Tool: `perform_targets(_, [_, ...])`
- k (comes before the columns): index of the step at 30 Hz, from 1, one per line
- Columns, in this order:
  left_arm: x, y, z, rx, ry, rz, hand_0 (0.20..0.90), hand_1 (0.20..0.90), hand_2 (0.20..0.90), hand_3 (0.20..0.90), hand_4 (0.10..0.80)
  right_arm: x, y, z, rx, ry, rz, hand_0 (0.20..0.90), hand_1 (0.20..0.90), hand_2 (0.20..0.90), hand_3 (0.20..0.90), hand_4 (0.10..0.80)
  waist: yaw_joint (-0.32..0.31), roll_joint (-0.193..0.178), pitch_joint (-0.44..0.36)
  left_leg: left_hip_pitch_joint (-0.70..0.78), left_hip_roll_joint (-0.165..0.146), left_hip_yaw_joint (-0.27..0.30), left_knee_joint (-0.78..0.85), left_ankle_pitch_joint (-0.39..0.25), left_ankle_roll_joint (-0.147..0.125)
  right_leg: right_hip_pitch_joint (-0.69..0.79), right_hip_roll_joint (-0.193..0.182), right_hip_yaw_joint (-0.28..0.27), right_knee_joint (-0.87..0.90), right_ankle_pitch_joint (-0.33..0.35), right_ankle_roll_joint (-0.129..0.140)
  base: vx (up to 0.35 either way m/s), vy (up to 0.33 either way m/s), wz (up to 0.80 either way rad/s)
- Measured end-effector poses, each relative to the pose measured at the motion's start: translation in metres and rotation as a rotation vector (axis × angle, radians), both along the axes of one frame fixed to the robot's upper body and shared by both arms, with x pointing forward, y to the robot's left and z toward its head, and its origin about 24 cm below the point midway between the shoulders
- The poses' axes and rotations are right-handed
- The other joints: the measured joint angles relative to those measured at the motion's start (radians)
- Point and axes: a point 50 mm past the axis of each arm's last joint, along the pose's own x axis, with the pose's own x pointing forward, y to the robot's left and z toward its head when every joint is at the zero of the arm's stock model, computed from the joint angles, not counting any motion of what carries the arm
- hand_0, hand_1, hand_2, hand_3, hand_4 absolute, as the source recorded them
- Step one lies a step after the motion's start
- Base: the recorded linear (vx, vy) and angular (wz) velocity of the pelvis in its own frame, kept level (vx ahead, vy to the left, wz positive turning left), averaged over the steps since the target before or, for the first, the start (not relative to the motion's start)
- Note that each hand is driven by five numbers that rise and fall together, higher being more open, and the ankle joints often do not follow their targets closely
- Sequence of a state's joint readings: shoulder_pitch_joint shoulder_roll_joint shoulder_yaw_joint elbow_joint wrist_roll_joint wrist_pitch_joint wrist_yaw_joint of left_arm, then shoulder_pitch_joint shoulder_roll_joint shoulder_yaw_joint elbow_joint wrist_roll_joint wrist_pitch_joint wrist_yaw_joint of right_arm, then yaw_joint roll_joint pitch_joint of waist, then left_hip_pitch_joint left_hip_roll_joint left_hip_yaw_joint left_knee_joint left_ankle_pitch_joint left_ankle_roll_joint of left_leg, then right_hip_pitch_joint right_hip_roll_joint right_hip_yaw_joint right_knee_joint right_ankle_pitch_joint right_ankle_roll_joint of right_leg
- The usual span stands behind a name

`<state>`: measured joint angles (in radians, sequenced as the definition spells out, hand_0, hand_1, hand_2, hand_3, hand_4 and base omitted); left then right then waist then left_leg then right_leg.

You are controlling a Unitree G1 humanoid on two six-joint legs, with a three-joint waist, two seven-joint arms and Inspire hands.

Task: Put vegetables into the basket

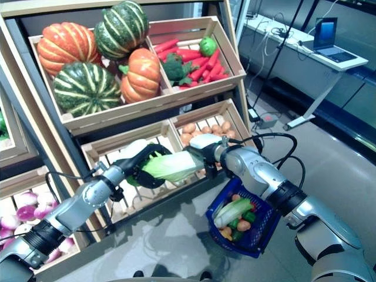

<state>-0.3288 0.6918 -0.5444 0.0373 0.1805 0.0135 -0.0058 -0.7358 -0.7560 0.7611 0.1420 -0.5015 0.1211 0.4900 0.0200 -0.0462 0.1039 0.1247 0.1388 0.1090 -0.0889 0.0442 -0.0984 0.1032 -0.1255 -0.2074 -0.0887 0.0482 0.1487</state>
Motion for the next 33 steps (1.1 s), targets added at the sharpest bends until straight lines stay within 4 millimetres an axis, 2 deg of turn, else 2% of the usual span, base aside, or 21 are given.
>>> perform_targets(7, [-0.002,-0.010,0.002,-0.057,0.027,-0.041,0.300,0.300,0.300,0.300,0.400,0.001,0.004,-0.003,0.019,0.009,-0.016,0.900,0.900,0.900,0.900,0.800,0.001,0.000,0.000,0.000,0.000,0.000,0.000,0.000,0.000,0.000,0.000,0.000,0.000,0.000,0.000,0.000,0.000,0.00])
perform_targets(16, [-0.002,-0.012,0.002,-0.062,0.030,-0.046,0.300,0.300,0.300,0.300,0.400,0.002,0.005,-0.004,0.019,0.028,-0.038,0.900,0.900,0.900,0.900,0.800,0.000,0.000,0.000,0.002,0.000,-0.001,0.000,0.001,0.000,0.003,0.000,0.000,0.000,0.000,0.000,0.000,0.000,0.00])
perform_targets(17, [-0.002,-0.012,0.002,-0.062,0.031,-0.046,0.300,0.300,0.300,0.300,0.400,0.002,0.005,-0.005,0.019,0.035,-0.046,0.580,0.580,0.580,0.580,0.587,0.000,0.000,0.000,0.002,0.000,-0.001,0.000,0.001,0.000,0.003,0.000,0.000,0.000,0.000,0.000,0.000,0.000,0.00])
perform_targets(18, [-0.003,-0.012,0.002,-0.061,0.032,-0.048,0.300,0.300,0.300,0.300,0.400,0.002,0.006,-0.006,0.019,0.047,-0.054,0.300,0.300,0.300,0.300,0.400,0.001,0.000,0.000,0.002,0.000,-0.001,0.000,0.001,0.000,0.003,0.000,-0.001,0.000,0.000,0.000,0.000,0.000,0.00])
perform_targets(33, [-0.005,-0.009,-0.004,-0.046,0.063,-0.029,0.300,0.300,0.300,0.300,0.400,0.008,0.010,-0.026,0.032,0.134,-0.109,0.300,0.300,0.300,0.300,0.400,0.004,-0.001,-0.001,0.003,0.000,-0.018,0.000,0.007,0.000,0.014,0.000,-0.017,0.000,0.000,0.000,-0.001,-0.001,0.03])
